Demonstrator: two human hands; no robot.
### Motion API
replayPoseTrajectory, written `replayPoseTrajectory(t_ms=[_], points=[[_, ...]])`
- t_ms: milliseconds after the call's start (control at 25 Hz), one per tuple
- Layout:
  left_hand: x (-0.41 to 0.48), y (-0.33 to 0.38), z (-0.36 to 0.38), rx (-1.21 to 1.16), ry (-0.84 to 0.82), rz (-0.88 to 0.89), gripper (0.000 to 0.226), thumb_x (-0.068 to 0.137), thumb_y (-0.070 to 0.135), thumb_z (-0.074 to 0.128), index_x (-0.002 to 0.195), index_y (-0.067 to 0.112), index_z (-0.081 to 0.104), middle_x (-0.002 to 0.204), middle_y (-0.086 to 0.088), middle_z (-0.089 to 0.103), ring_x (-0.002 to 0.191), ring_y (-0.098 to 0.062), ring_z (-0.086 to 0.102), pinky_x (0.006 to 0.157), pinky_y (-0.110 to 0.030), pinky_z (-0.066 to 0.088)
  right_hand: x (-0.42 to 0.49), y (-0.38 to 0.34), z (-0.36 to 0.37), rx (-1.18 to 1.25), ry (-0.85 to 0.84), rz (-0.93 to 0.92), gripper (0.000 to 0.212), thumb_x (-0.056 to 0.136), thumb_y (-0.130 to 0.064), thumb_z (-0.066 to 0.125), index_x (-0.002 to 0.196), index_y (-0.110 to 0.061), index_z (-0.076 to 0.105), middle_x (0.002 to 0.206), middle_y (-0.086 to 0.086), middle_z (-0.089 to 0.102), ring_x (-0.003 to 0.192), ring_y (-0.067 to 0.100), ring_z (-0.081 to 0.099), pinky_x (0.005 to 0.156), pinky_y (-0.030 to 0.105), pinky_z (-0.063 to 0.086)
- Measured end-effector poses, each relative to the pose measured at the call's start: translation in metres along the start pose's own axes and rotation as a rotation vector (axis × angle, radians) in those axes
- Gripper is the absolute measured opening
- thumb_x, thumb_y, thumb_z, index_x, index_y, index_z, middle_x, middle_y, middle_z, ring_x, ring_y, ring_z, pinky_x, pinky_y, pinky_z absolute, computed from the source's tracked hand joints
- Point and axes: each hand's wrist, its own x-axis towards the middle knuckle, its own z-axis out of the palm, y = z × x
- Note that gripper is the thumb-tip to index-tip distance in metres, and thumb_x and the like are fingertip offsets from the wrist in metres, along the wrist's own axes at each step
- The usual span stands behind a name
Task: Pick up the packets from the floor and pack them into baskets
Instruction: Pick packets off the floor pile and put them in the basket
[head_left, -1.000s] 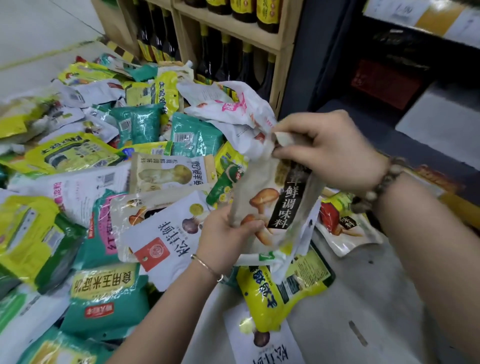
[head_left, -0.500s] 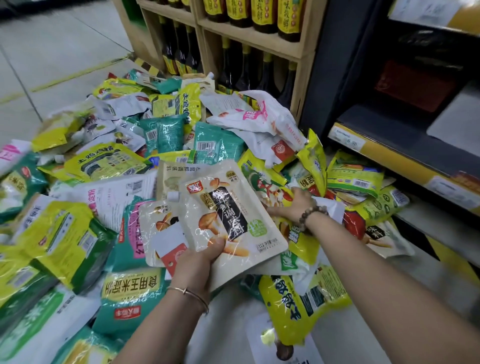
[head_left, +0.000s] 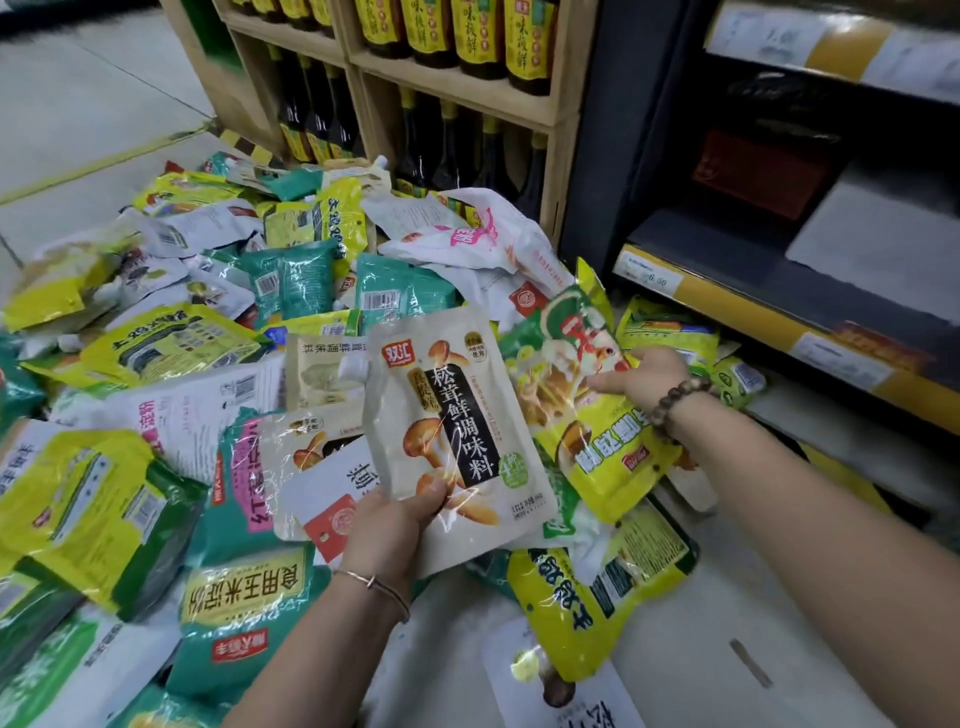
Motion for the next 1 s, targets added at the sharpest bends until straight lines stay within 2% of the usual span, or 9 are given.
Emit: replayPoseTrajectory(t_ms=[80,160,280,400,520,680,840,920,1000], points=[[-0.001,0.004,0.009,-0.009,-0.015,0.015,0.009,0.082,0.000,0.064,0.090,0.002,0.065,0.065,-0.006,0.071,0.052,-0.019,0.067,0.046,-0.025,0.053,-0.015,-0.008,-0.021,0.036,0.121,-0.035,0.070,0.074,-0.034,0.078,0.129,0.001,0.051,0.130,0.013,0.056,0.118,0.030,0.052,0.096,0.038,0.043],[-0.002,0.010,0.023,-0.061,-0.061,0.024,0.024,0.080,0.005,0.067,0.103,-0.003,0.065,0.075,-0.014,0.071,0.056,-0.024,0.067,0.052,-0.032,0.056,-0.030,-0.018,-0.042,0.053,0.226,-0.099,0.056,0.073,-0.034,0.079,0.116,-0.006,0.057,0.112,0.005,0.064,0.103,0.024,0.060,0.088,0.033,0.047],[-0.012,0.025,0.044,-0.086,-0.090,0.127,0.031,0.077,0.017,0.073,0.102,0.000,0.067,0.081,-0.014,0.072,0.064,-0.027,0.068,0.065,-0.043,0.057,-0.054,-0.035,-0.071,0.099,0.345,-0.187,0.038,0.074,-0.030,0.078,0.095,-0.017,0.049,0.083,-0.011,0.057,0.073,0.008,0.057,0.071,0.028,0.045],[-0.029,0.051,0.060,-0.100,-0.133,0.272,0.005,0.079,0.012,0.070,0.083,0.009,0.068,0.062,0.000,0.071,0.054,-0.017,0.066,0.052,-0.026,0.052,-0.074,-0.054,-0.094,0.162,0.464,-0.239,0.042,0.073,-0.032,0.078,0.098,-0.020,0.048,0.089,-0.007,0.058,0.077,0.013,0.059,0.071,0.030,0.049],[-0.050,0.070,0.072,-0.107,-0.227,0.370,0.011,0.079,0.002,0.069,0.082,0.011,0.064,0.066,-0.004,0.067,0.053,-0.014,0.063,0.054,-0.026,0.051,-0.090,-0.070,-0.111,0.174,0.522,-0.256,0.052,0.072,-0.035,0.079,0.108,-0.016,0.049,0.101,-0.002,0.061,0.088,0.018,0.062,0.079,0.037,0.053],[-0.080,0.085,0.087,-0.107,-0.304,0.458,0.016,0.079,-0.007,0.064,0.082,0.008,0.062,0.059,0.001,0.065,0.044,-0.008,0.059,0.042,-0.017,0.045,-0.119,-0.085,-0.149,0.181,0.510,-0.304,0.047,0.074,-0.032,0.078,0.109,-0.013,0.053,0.100,-0.002,0.064,0.085,0.016,0.066,0.074,0.036,0.055],[-0.123,0.098,0.116,-0.222,-0.331,0.492,0.015,0.080,0.001,0.065,0.069,0.011,0.060,0.053,0.001,0.059,0.047,-0.013,0.055,0.053,-0.025,0.045,-0.159,-0.084,-0.214,0.296,0.538,-0.345,0.041,0.072,-0.029,0.080,0.102,-0.016,0.055,0.096,-0.001,0.069,0.080,0.018,0.069,0.075,0.039,0.057],[-0.149,0.101,0.136,-0.260,-0.380,0.503,0.007,0.078,0.006,0.067,0.075,0.010,0.063,0.053,0.001,0.064,0.052,-0.018,0.060,0.055,-0.029,0.048,-0.183,-0.079,-0.252,0.408,0.573,-0.392,0.042,0.070,-0.024,0.081,0.102,-0.013,0.057,0.093,0.003,0.071,0.074,0.020,0.071,0.069,0.039,0.059],[-0.176,0.103,0.156,-0.253,-0.483,0.554,0.011,0.074,0.003,0.070,0.083,0.006,0.065,0.059,-0.007,0.067,0.062,-0.030,0.066,0.059,-0.039,0.055,-0.207,-0.073,-0.285,0.513,0.585,-0.444,0.044,0.070,-0.019,0.080,0.106,-0.007,0.059,0.088,0.006,0.072,0.065,0.016,0.071,0.059,0.035,0.059]])
